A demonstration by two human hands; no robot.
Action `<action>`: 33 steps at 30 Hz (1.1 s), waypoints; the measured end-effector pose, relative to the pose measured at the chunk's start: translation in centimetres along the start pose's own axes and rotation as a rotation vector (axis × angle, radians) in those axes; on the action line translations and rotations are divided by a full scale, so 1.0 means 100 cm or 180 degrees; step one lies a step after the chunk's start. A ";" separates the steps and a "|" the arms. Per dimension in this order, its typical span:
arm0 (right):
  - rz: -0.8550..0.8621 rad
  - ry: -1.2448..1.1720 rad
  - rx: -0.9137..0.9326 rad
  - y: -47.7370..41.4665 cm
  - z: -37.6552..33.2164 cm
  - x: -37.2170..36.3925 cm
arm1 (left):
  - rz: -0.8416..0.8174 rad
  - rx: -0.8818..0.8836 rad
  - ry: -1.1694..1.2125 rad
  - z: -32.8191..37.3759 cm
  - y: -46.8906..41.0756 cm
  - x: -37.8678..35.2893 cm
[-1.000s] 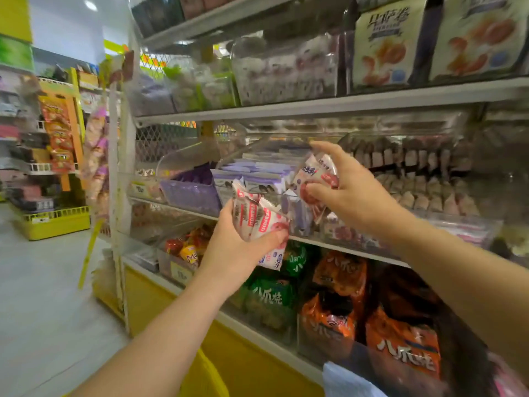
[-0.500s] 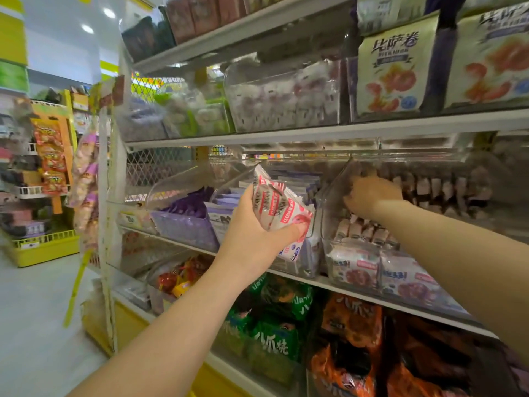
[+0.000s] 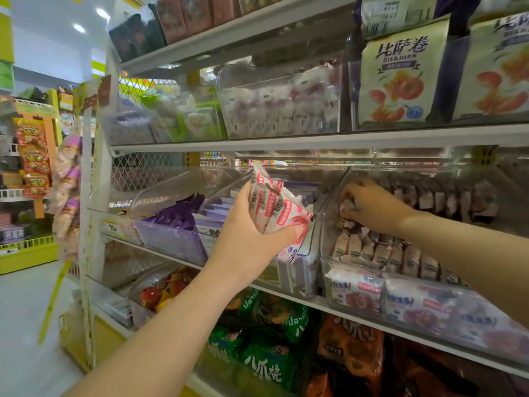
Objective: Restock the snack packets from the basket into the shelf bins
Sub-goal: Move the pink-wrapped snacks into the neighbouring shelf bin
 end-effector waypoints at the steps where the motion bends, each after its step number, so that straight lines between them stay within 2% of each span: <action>1: -0.0011 -0.0108 -0.0073 -0.001 0.002 -0.001 | -0.0010 -0.0021 0.0010 0.000 0.001 0.001; 6: -0.0586 -0.0689 -0.0083 0.009 0.011 0.009 | -0.0122 -0.0166 -0.0020 0.006 0.004 0.004; 10: -0.0409 -0.0746 -0.0051 0.021 0.016 0.044 | -0.0356 -0.0338 -0.0018 0.020 -0.001 -0.001; 13: -0.0315 -0.1090 0.0096 0.038 0.016 0.075 | -0.0730 -0.0509 -0.0025 0.037 -0.008 -0.017; 17: -0.0836 -0.1564 0.0229 0.068 0.020 0.100 | -0.1543 -0.0661 -0.0186 0.058 -0.021 -0.066; 21: -0.1107 -0.1246 0.0151 0.093 0.037 0.099 | -0.2263 -0.0789 -0.0613 0.071 -0.036 -0.120; 25: -0.1065 -0.0439 -0.0101 0.101 0.058 0.100 | -0.2641 -0.1090 -0.1289 0.079 -0.050 -0.153; 29: -0.1020 -0.0073 -0.0047 0.100 0.064 0.101 | -0.2719 -0.1467 -0.1841 0.080 -0.060 -0.171; 33: -0.1231 0.0171 -0.0101 0.098 0.067 0.090 | -0.2285 -0.1694 -0.2196 0.066 -0.064 -0.169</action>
Point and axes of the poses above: each hand's wrist, its own y-axis away from the middle knuckle, its own x-axis out of the back of the hand, z = x × y, the point moved 4 cm from there along -y, towards the middle knuckle, and after that the axes turned 9 degrees about -x, right-handed, at the moved point
